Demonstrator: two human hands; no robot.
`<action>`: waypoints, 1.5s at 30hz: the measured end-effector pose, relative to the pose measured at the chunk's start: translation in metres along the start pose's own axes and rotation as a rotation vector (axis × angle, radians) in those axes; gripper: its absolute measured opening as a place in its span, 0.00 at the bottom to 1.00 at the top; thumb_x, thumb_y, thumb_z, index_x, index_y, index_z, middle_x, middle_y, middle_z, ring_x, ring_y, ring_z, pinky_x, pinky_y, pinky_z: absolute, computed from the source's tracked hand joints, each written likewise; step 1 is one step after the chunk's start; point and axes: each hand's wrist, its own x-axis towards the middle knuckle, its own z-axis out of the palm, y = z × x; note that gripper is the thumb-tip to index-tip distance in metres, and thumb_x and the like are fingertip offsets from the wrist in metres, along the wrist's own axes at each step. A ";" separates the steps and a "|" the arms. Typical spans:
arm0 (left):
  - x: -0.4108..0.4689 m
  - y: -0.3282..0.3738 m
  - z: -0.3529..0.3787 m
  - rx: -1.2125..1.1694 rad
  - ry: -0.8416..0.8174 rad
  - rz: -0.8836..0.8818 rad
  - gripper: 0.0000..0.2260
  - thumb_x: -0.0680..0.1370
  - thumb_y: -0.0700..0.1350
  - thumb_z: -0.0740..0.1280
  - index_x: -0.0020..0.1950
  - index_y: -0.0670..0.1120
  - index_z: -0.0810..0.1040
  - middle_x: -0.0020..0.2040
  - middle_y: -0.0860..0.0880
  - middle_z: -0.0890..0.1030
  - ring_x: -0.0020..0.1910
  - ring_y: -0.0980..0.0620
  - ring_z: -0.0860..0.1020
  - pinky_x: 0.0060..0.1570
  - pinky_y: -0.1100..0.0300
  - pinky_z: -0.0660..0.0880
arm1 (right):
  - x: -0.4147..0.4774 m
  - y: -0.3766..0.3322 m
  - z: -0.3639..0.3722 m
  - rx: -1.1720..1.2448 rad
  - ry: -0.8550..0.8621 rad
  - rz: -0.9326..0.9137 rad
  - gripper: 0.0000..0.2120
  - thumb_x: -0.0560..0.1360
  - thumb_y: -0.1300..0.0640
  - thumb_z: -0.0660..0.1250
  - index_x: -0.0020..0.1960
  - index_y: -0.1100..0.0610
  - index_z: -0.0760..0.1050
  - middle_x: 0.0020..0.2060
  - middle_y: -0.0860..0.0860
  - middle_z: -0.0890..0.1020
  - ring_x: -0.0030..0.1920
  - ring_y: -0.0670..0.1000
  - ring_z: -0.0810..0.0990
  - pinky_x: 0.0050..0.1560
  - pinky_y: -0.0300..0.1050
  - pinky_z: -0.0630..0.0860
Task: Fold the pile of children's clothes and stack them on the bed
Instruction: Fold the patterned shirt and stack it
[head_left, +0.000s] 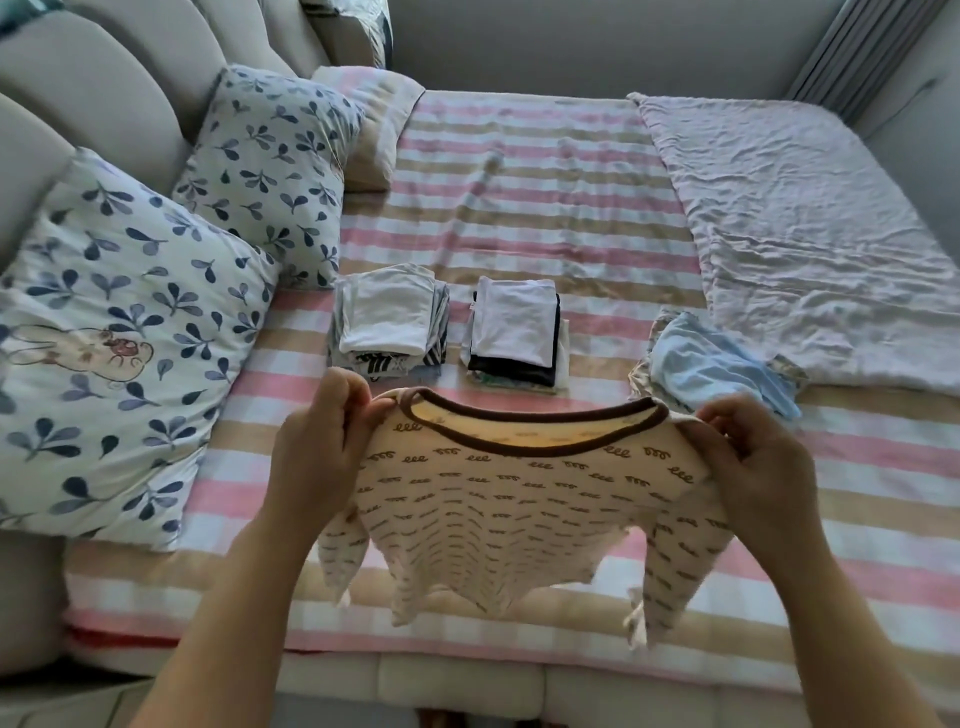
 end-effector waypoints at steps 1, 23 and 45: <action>-0.001 -0.007 0.012 -0.007 -0.028 -0.018 0.11 0.77 0.50 0.64 0.42 0.46 0.66 0.30 0.60 0.66 0.25 0.61 0.67 0.23 0.66 0.63 | 0.001 0.012 0.009 -0.024 -0.021 0.008 0.06 0.72 0.55 0.70 0.40 0.49 0.72 0.30 0.43 0.77 0.34 0.39 0.77 0.31 0.25 0.69; 0.024 -0.247 0.368 0.244 -0.320 -0.142 0.14 0.79 0.53 0.57 0.44 0.43 0.68 0.28 0.52 0.70 0.25 0.49 0.70 0.29 0.58 0.64 | 0.080 0.364 0.256 -0.498 -0.203 0.262 0.14 0.76 0.47 0.63 0.46 0.58 0.76 0.38 0.53 0.80 0.35 0.52 0.74 0.32 0.43 0.65; -0.057 -0.071 0.447 -0.191 -0.675 0.161 0.02 0.74 0.35 0.67 0.46 0.39 0.79 0.44 0.46 0.79 0.42 0.51 0.75 0.38 0.59 0.73 | -0.050 0.382 0.163 -0.390 -0.119 0.604 0.05 0.76 0.59 0.64 0.48 0.57 0.78 0.46 0.53 0.79 0.50 0.54 0.74 0.48 0.43 0.66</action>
